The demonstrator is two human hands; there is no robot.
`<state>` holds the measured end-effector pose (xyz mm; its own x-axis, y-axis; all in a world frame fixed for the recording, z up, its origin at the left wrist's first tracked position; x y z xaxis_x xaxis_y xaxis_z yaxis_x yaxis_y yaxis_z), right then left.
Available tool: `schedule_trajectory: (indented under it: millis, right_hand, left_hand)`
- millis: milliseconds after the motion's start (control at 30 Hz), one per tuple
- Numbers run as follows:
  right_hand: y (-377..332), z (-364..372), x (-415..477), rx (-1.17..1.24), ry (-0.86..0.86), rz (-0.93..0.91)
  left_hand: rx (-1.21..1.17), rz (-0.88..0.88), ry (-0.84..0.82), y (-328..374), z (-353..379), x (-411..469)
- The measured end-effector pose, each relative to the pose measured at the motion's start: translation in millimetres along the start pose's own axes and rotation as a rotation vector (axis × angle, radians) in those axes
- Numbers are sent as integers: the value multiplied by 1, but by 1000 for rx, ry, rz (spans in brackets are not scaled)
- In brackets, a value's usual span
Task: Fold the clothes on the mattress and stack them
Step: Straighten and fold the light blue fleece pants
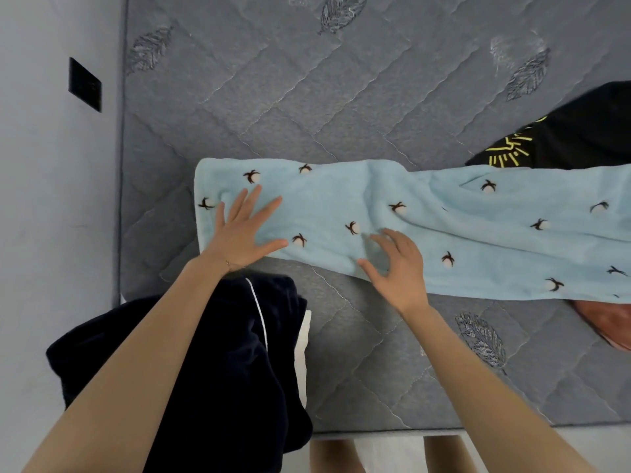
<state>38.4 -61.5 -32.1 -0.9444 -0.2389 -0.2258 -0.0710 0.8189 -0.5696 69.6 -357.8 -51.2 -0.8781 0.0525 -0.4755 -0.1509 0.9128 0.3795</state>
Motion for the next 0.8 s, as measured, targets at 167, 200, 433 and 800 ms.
schedule_trajectory:
  millis: [167, 200, 433, 800]
  right_hand:
    - [23, -25, 10, -70, -9, 45]
    - [32, -33, 12, -78, 1, 53]
    - [109, -101, 22, -118, 25, 117]
    - [193, -183, 112, -290, 67, 15]
  left_hand:
    - [52, 7, 1, 37, 2, 14]
    - [58, 12, 0, 49, 5, 18]
    - [100, 63, 38, 157, 30, 58]
    - [83, 129, 199, 306, 54, 161]
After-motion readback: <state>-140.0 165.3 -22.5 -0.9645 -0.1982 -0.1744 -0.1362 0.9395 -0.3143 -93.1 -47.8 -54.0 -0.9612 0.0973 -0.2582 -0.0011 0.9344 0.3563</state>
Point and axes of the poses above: each hand's wrist, its own x-axis towards the middle knuckle, its own z-axis out of the palm, y = z × x, the point moved 6 cm from there along x, towards the middle knuckle, and after that the axes turned 4 degrees about z, right-handed, at the moved point
